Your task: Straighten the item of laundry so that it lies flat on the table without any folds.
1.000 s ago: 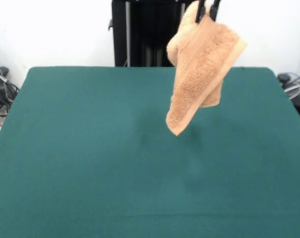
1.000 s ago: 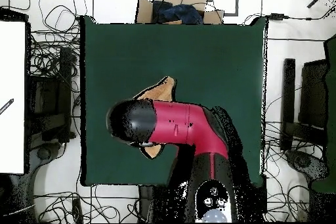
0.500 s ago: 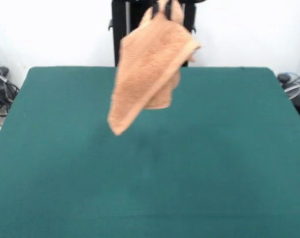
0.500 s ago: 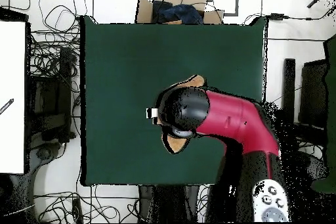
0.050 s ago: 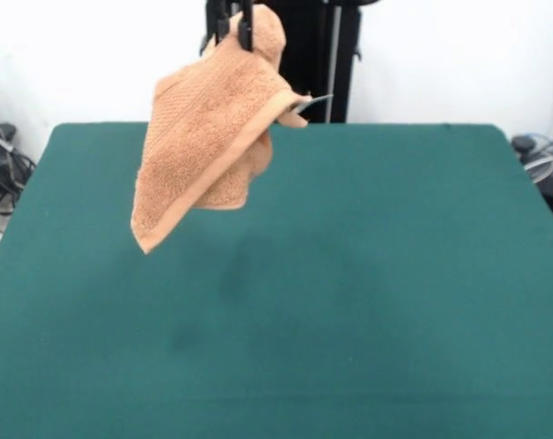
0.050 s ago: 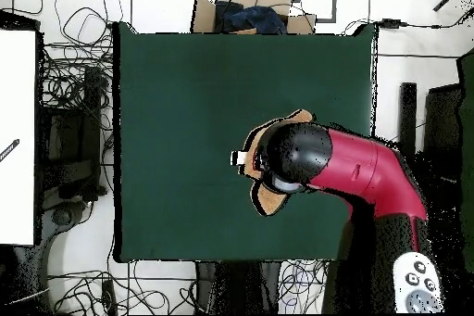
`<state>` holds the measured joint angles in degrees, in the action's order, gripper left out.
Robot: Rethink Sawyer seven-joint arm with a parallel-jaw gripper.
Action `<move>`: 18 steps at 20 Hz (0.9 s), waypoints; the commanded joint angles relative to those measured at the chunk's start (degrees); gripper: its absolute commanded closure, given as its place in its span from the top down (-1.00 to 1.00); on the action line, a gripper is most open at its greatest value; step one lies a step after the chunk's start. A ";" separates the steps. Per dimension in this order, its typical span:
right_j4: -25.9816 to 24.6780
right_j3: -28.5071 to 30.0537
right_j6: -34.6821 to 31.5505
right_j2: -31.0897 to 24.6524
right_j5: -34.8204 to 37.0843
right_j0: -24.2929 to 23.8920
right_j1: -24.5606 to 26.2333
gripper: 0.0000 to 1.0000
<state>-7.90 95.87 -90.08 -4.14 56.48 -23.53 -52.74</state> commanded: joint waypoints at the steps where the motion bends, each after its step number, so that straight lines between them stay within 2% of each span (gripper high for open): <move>1: -2.54 0.07 8.92 -7.15 2.15 -0.48 0.21 -1.00; 11: -3.30 1.23 8.76 -9.15 0.90 -1.85 0.70 -1.00; 18: -2.66 5.25 1.45 -8.35 -2.92 3.02 -1.71 -1.00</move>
<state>-8.78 96.09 -90.08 -7.12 56.48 -24.01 -53.09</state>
